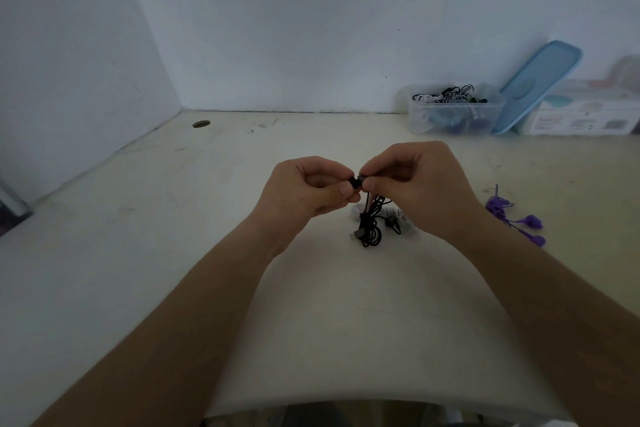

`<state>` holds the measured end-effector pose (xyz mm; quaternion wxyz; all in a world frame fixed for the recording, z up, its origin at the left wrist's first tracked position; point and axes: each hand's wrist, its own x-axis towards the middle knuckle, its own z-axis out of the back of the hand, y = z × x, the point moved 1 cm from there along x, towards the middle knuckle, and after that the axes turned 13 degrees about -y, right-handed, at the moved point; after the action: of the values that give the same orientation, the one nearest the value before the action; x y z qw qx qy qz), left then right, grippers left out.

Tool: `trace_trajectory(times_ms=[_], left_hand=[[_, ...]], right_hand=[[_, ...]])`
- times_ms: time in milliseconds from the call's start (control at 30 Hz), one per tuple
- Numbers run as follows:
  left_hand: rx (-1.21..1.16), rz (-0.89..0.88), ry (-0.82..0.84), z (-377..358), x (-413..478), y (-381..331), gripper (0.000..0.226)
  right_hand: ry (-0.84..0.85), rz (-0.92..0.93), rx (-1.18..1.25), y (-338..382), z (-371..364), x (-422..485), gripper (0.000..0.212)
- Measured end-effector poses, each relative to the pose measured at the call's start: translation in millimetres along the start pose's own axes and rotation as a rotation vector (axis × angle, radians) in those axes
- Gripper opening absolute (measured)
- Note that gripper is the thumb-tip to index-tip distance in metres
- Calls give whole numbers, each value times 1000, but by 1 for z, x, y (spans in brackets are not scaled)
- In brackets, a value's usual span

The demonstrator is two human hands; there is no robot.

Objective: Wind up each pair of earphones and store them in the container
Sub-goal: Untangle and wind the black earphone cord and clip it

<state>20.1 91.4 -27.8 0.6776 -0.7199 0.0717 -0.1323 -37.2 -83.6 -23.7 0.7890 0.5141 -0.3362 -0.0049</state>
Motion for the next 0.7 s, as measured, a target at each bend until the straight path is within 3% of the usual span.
trace_trajectory(times_ms=[233, 700], left_hand=[[11, -4, -11, 0, 1, 2, 13], [81, -79, -43, -4, -1, 1, 14]], right_hand=[[-12, 60, -87, 3, -2, -2, 23], [-41, -16, -56, 3, -1, -1, 26]])
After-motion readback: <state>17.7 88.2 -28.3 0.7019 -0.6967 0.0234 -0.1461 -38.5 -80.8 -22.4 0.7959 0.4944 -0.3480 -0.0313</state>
